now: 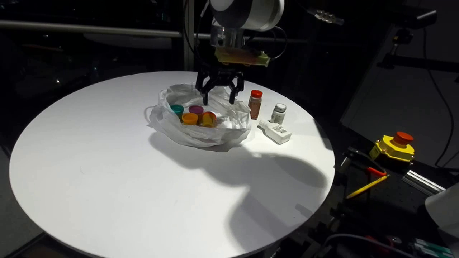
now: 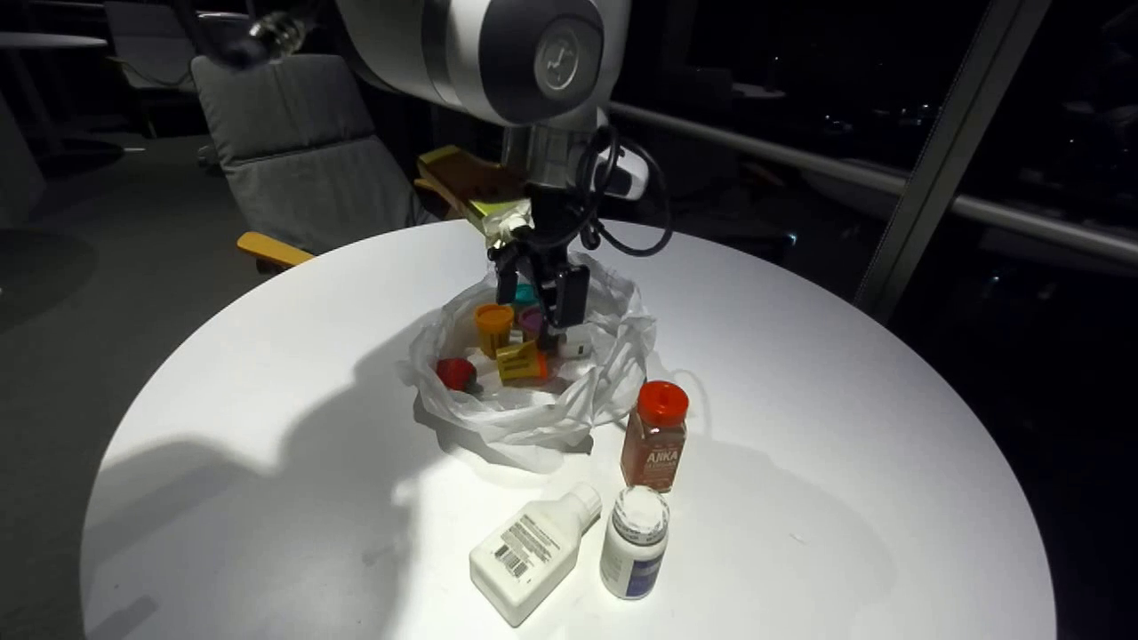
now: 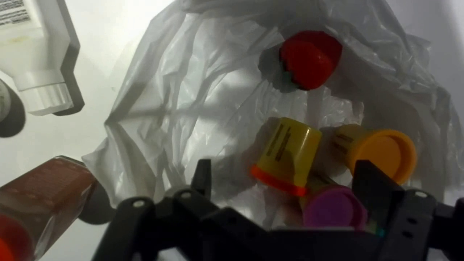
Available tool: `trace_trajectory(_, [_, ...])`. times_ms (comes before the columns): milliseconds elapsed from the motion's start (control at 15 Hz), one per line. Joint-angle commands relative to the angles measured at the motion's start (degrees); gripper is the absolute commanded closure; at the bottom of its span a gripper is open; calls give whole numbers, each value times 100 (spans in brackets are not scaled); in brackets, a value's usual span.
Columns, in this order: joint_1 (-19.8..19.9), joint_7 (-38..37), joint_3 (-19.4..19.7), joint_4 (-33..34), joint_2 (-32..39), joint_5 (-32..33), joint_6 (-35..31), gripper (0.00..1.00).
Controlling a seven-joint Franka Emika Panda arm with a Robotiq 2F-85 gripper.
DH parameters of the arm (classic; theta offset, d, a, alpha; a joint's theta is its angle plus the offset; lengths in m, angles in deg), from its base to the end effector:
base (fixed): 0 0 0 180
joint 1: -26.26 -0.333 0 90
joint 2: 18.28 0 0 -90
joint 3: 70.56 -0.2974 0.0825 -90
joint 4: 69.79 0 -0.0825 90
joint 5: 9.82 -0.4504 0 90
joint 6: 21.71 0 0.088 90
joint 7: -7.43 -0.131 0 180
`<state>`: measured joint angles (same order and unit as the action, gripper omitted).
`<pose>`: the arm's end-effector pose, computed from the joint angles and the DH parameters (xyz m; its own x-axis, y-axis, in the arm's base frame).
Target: Remove all the contents from the plastic bag.
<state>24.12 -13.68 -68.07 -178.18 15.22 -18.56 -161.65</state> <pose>0.6596 -0.0023 0.0985 0.8833 -0.4650 -0.0591 -0.4680 -0.8822 -0.0523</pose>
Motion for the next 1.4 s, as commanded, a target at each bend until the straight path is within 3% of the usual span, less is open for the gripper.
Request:
trace_trajectory(0, [185,153,-180,719,520,-382,88,0])
trace_trajectory(467, [177,34,-187,1412,1159,-552,347,0])
trace_trajectory(1333, [-140,-23,-86,1538,1082,-298,-104,0])
